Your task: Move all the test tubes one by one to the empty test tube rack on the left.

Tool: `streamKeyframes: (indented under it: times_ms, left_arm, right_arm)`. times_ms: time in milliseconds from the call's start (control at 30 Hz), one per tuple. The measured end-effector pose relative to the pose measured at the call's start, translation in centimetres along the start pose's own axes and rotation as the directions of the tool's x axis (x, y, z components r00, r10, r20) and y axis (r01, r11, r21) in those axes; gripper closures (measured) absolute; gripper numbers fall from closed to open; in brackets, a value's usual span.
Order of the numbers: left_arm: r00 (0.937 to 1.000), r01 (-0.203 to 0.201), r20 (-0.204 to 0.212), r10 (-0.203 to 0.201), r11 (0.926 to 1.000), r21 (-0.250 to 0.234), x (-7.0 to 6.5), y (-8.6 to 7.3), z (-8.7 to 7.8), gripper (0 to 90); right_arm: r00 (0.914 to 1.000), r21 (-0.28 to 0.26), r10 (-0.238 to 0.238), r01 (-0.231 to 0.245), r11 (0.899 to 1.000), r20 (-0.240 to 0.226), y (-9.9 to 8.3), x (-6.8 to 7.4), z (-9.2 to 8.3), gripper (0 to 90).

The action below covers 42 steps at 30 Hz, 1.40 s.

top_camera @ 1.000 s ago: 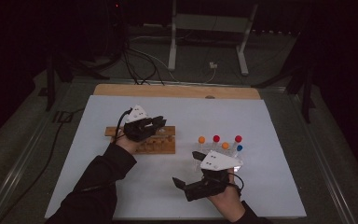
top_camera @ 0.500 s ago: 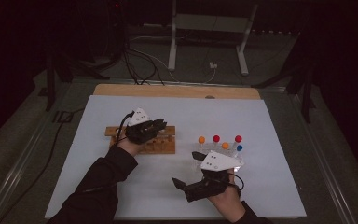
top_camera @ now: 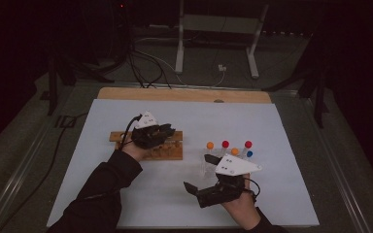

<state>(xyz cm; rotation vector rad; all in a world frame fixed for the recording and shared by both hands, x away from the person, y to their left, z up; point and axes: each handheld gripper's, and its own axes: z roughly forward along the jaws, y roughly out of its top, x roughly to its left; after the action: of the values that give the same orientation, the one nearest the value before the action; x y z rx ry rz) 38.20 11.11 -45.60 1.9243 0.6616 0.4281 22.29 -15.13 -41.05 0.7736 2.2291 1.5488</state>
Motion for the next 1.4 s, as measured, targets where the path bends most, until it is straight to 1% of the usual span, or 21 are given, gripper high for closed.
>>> streamKeyframes:
  times_ms: [33,67,100,167,200,233,267,300,333,367,400,533,567,700,933,967,1100,1167,1233,1333,1400]
  left_arm:
    - [0.9999,-0.008,-0.007,0.008,1.0,-0.002,-0.1,0.1,-0.1,64.5]
    - [0.9999,0.004,0.015,-0.004,0.9999,-0.013,-0.1,0.1,-0.4,61.3]
    - [0.9999,0.006,0.015,-0.005,0.9996,-0.026,-0.2,0.2,-0.7,57.7]
    - [0.9996,0.012,0.025,-0.011,0.9986,-0.052,-0.3,0.5,-1.6,44.8]
    - [0.9994,0.016,0.032,-0.014,0.9979,-0.063,-0.3,0.6,-2.0,40.0]
    - [0.9991,0.018,0.04,-0.015,0.9974,-0.07,-0.3,0.7,-2.4,40.0]
    - [0.9987,0.017,0.049,-0.014,0.9968,-0.078,-0.5,0.8,-2.9,30.0]
    - [0.9984,0.013,0.057,-0.009,0.9967,-0.08,-0.5,0.9,-3.4,30.0]
    - [0.9974,0.016,0.071,-0.01,0.9965,-0.082,-0.6,0.9,-3.8,26.3]
    - [0.9969,0.015,0.078,-0.008,0.9964,-0.083,-0.8,1.0,-4.2,16.5]
    - [0.9959,0.014,0.091,-0.006,0.9967,-0.08,-0.9,1.0,-4.7,16.5]
    - [0.9909,0.021,0.134,-0.009,0.996,-0.087,-1.7,0.7,-6.3,5.2]
    - [0.9901,0.019,0.141,-0.006,0.9959,-0.088,-1.9,0.6,-6.7,1.7]
    - [0.9862,0.007,0.165,0.008,0.9958,-0.091,-3.0,-0.3,-8.1,1.0]
    - [0.9786,0.021,0.206,-0.001,0.9955,-0.092,-4.4,-2.2,-9.8,0.9]
    - [0.9774,0.02,0.211,-0.001,0.9958,-0.089,-4.6,-2.5,-10.0,1.0]
    - [0.9786,0.015,0.206,0.002,0.9969,-0.077,-5.1,-3.5,-10.5,1.0]
    - [0.9749,0.015,0.223,0.002,0.997,-0.076,-5.4,-3.8,-10.7,1.0]
    - [0.9742,0.006,0.225,0.01,0.9977,-0.068,-5.7,-4.2,-10.8,1.0]
    - [0.9731,-0.006,0.23,0.02,0.9983,-0.058,-6.1,-4.6,-11.0,1.0]
    - [0.9744,-0.007,0.224,0.019,0.9985,-0.054,-6.3,-4.9,-11.0,1.0]
  right_arm:
    - [1.0,0.0,0.0,0.0,1.0,0.0,0.0,0.0,0.0,0.0]
    - [1.0,-0.007,-0.003,0.003,1.0,0.008,0.2,-0.2,-0.3,0.0]
    - [0.9998,-0.014,-0.004,0.004,1.0,0.018,0.3,-0.4,-0.6,0.0]
    - [0.9986,-0.029,0.0,0.001,1.0,0.052,0.8,-1.4,-1.7,0.0]
    - [0.9986,-0.029,0.0,0.001,1.0,0.052,0.8,-1.4,-1.7,0.0]
    - [0.9979,-0.031,0.005,-0.003,1.0,0.064,0.9,-1.8,-2.1,0.0]
    - [0.9954,-0.047,0.019,-0.015,0.999,0.094,1.0,-2.7,-2.8,0.0]
    - [0.9954,-0.047,0.019,-0.015,0.999,0.094,1.0,-2.7,-2.8,0.0]
    - [0.994,-0.053,0.023,-0.017,0.998,0.107,1.1,-3.2,-3.2,0.0]
    - [0.9908,-0.074,0.037,-0.028,0.997,0.13,1.1,-4.1,-4.1,0.0]
    - [0.9908,-0.074,0.037,-0.028,0.997,0.13,1.1,-4.1,-4.1,0.0]
    - [0.9775,-0.096,0.055,-0.036,0.995,0.203,1.1,-5.6,-5.5,0.0]
    - [0.9691,-0.097,0.06,-0.038,0.995,0.239,0.9,-6.3,-6.0,0.0]
    - [0.9626,-0.102,0.083,-0.058,0.993,0.258,0.3,-7.4,-6.8,0.0]
    - [0.9365,-0.06,0.109,-0.094,0.994,0.333,-1.8,-9.5,-7.5,0.1]
    - [0.9355,-0.056,0.116,-0.103,0.993,0.334,-2.1,-9.8,-7.7,2.5]
    - [0.9219,-0.035,0.137,-0.134,0.99,0.362,-3.5,-10.7,-7.9,3.7]
    - [0.9173,-0.02,0.146,-0.149,0.989,0.371,-4.2,-11.1,-8.1,5.4]
    - [0.9099,-0.005,0.158,-0.169,0.986,0.384,-4.9,-11.5,-8.2,7.5]
    - [0.9079,0.016,0.167,-0.187,0.982,0.385,-5.7,-11.9,-8.3,17.2]
    - [0.9082,0.045,0.168,-0.2,0.979,0.383,-6.2,-12.3,-8.2,18.4]
